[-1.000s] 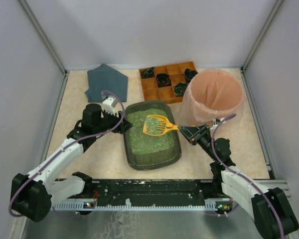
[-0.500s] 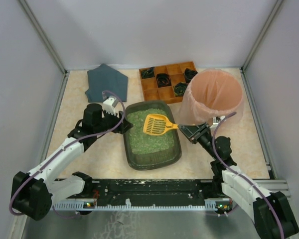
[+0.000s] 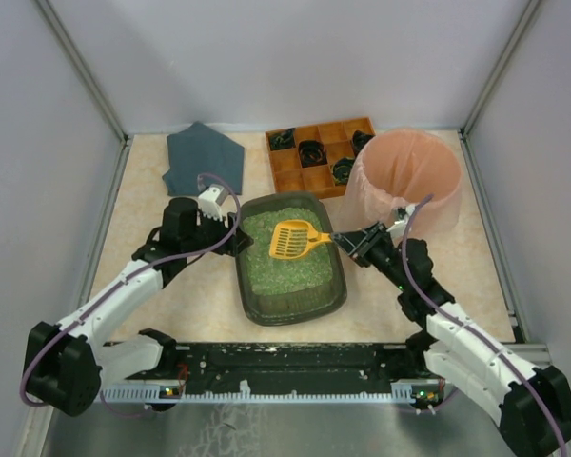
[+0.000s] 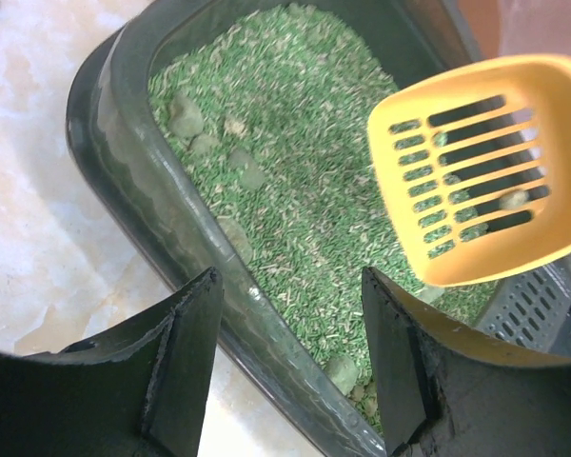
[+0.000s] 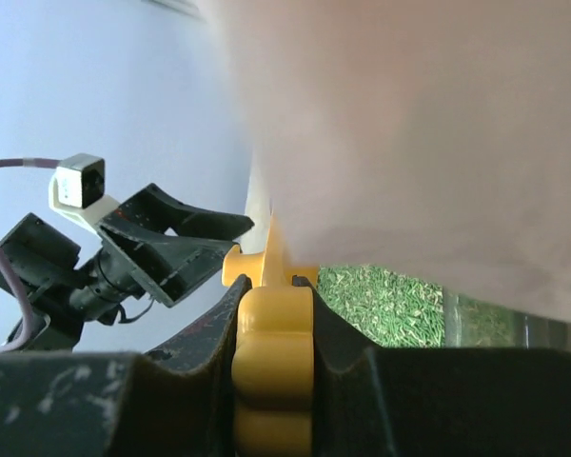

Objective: Clean the litter box

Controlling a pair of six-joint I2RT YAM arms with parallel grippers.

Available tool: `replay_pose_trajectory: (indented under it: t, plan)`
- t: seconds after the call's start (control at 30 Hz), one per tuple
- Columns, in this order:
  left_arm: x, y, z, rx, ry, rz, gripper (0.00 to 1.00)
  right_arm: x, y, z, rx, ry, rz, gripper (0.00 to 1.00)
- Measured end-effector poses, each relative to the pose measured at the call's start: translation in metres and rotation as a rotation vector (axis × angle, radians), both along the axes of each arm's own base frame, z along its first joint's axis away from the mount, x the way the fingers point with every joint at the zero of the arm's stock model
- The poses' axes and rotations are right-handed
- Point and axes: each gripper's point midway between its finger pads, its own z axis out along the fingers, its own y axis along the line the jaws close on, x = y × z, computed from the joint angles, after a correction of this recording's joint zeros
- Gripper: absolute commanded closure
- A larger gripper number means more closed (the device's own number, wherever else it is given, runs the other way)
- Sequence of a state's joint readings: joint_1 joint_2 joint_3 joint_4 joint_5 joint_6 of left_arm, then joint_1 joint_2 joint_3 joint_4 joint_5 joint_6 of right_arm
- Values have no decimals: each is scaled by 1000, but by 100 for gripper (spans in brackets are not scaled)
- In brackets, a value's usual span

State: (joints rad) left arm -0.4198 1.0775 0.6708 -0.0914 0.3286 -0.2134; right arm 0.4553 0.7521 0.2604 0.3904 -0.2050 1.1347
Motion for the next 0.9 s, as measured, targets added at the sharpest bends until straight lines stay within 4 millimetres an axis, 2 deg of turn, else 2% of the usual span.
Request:
replay_pose_trajectory:
  t: [0.13,0.33,0.5,0.73,0.9]
  plan:
    - [3,4,-16,40,57,24,39,8,3,9,-76,21,-44,100]
    - [0,7,-29,68,109,30,39,7,20,-9,-226,78,-48,100]
    - [1,7,-27,69,106,33,39,8,10,-20,-279,99,-105,100]
    - [2,7,-27,69,104,34,38,-6,-18,2,-189,-12,-197,100]
    - [2,7,-26,69,104,35,38,-14,-22,20,-149,-81,-192,100]
